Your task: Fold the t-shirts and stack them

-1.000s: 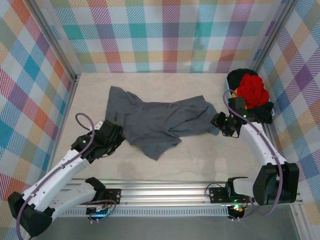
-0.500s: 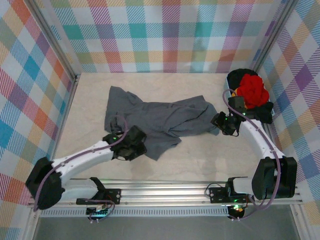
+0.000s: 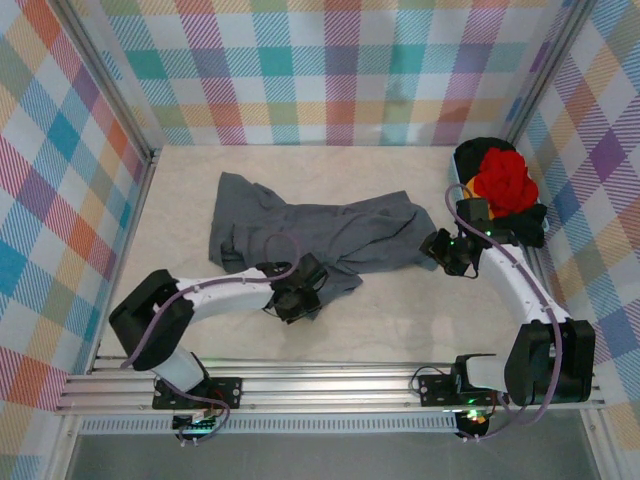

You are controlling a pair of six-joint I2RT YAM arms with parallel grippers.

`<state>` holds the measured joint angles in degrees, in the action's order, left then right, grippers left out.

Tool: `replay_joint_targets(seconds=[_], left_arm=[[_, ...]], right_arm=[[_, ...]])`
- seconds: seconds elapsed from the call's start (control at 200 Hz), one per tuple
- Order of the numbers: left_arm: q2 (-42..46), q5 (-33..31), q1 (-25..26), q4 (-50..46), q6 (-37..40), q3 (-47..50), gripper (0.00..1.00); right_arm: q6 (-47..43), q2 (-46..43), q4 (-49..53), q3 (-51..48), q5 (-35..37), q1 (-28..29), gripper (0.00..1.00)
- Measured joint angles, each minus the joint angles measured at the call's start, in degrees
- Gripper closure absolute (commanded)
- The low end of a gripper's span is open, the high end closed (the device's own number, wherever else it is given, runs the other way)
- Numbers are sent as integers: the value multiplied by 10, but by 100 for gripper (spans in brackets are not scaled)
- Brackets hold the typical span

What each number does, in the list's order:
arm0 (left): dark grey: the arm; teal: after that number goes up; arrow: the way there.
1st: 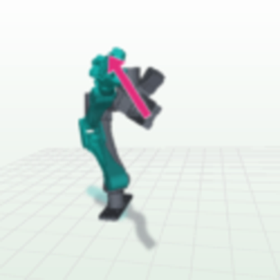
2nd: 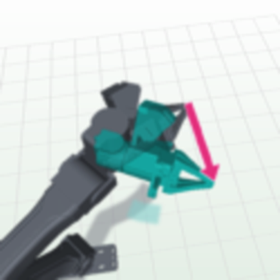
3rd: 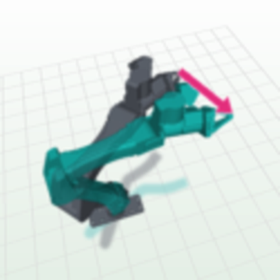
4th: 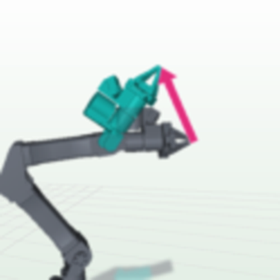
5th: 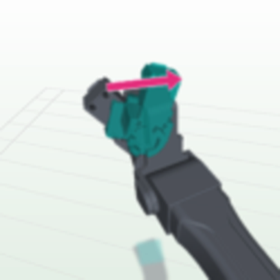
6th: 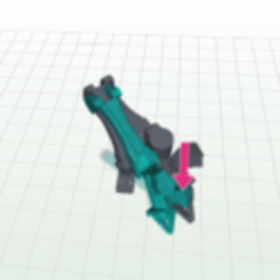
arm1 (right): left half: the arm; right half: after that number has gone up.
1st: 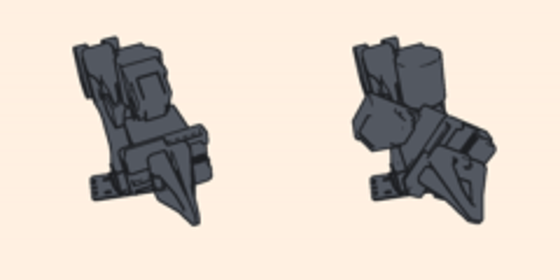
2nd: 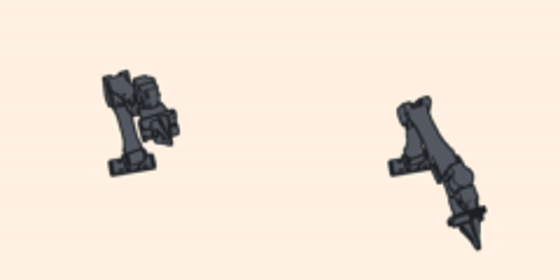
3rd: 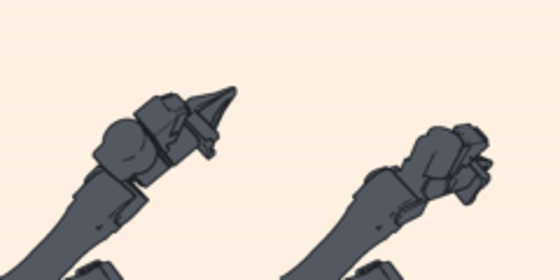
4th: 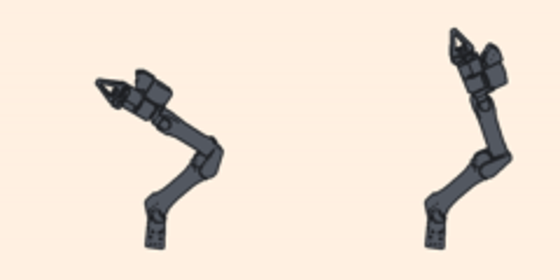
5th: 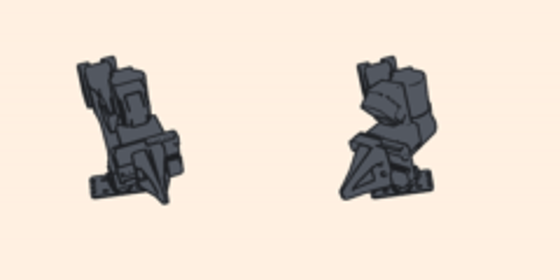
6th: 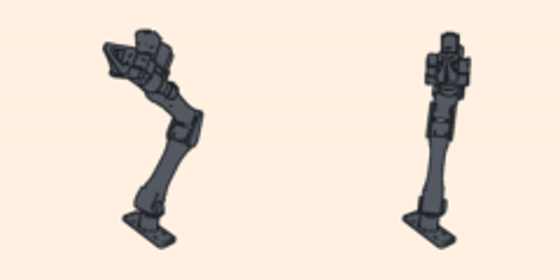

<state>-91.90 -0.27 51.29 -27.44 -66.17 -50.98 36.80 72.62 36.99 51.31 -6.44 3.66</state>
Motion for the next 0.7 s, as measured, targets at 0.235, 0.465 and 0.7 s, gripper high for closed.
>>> replay_joint_targets(seconds=[0.235,0.465,0.7], left_arm=[[-57,6,2,-3,-2,-47,85],[-60,-30,4,-23,0,-59,100],[104,-119,-1,-111,1,-39,100]], right_arm=[[1,-2,-1,0,-3,0,53],[2,-5,0,0,0,0,53],[-9,-9,14,12,39,0,53]])
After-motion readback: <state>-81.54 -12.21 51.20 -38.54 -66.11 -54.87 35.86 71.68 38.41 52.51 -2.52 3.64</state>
